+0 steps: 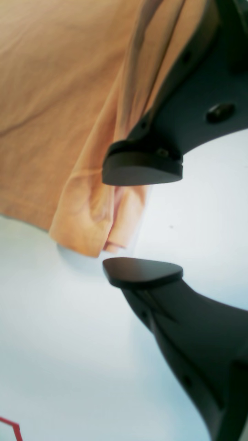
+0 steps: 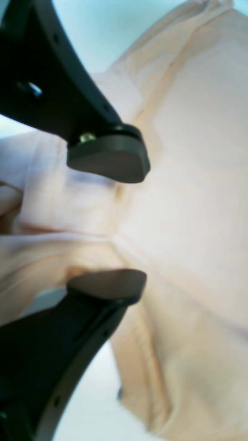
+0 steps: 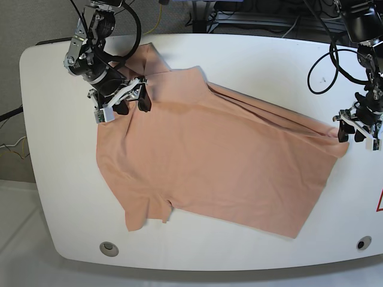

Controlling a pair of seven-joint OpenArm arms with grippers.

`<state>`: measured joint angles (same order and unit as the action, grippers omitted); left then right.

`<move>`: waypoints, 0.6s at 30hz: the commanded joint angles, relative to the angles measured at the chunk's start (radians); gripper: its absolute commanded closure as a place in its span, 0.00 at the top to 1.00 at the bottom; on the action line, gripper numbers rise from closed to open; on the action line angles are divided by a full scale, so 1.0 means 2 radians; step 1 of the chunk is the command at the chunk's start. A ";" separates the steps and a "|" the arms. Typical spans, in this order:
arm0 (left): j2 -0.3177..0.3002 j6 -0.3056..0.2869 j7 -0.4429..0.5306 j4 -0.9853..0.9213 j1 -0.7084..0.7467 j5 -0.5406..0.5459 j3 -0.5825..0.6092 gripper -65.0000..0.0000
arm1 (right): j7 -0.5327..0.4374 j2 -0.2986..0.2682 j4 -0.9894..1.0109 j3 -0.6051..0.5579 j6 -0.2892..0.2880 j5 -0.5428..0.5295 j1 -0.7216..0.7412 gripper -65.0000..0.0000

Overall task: Fold the T-shirt properly
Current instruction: 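Lift both held edges and pull the shirt toward the robot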

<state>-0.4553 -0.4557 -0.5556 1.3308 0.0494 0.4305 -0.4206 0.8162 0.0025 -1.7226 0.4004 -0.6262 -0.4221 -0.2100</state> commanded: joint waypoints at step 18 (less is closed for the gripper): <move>-0.007 -0.007 0.053 0.015 0.001 0.014 0.001 0.00 | 0.006 0.008 -0.041 -0.103 -0.029 0.045 0.011 0.63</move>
<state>-0.4461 -0.4690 -0.4767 1.3384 0.0639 0.4442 -0.4145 0.8528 0.0223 -1.7748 0.1989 -0.6811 -0.3313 -0.2028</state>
